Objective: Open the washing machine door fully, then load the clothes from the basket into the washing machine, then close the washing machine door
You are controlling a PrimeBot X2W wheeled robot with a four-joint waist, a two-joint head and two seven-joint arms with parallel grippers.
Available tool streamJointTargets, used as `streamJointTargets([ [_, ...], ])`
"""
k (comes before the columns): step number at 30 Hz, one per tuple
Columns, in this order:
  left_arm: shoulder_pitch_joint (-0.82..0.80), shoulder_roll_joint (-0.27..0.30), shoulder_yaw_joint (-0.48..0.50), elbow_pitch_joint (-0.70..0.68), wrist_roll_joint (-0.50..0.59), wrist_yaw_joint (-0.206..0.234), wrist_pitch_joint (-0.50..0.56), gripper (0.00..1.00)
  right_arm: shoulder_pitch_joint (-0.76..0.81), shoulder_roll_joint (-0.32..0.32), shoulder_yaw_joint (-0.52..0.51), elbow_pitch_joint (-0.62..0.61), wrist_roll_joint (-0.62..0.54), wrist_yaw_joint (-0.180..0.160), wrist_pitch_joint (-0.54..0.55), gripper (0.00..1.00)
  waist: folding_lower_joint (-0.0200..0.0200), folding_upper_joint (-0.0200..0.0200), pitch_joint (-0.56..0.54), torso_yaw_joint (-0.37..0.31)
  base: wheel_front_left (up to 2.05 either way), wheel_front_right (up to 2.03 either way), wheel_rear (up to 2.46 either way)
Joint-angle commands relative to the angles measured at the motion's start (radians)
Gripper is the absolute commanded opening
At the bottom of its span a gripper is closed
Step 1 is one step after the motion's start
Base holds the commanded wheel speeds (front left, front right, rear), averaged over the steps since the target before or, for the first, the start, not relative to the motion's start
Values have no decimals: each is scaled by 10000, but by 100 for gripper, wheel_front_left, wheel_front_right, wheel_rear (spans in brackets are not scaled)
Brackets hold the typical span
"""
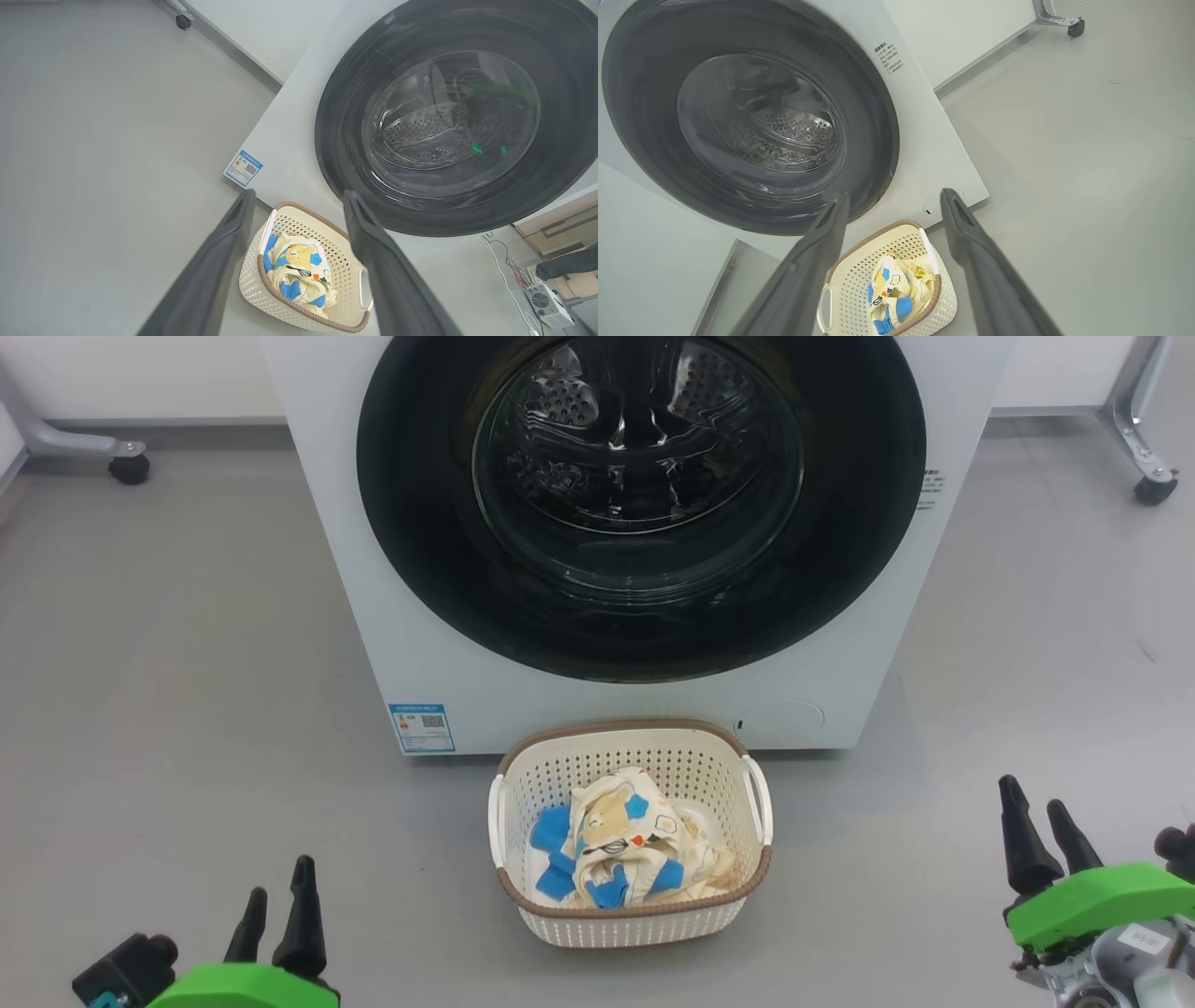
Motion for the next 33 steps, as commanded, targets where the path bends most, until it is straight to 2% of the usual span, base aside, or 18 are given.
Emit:
streamJointTargets([
  [1, -621, 214, 133, -268, 377, 40, -186, 100, -420, -255, 86, -396, -398, -1, -132, 100, 0, -1, -14, 14, 0, 0, 0],
  [33, -1019, 397, -322, 331, 3659, 317, -1096, 100, -495, -469, 349, -422, -4211, -1, -656, 100, 0, -1, -197, 69, 0, 0, 0],
])
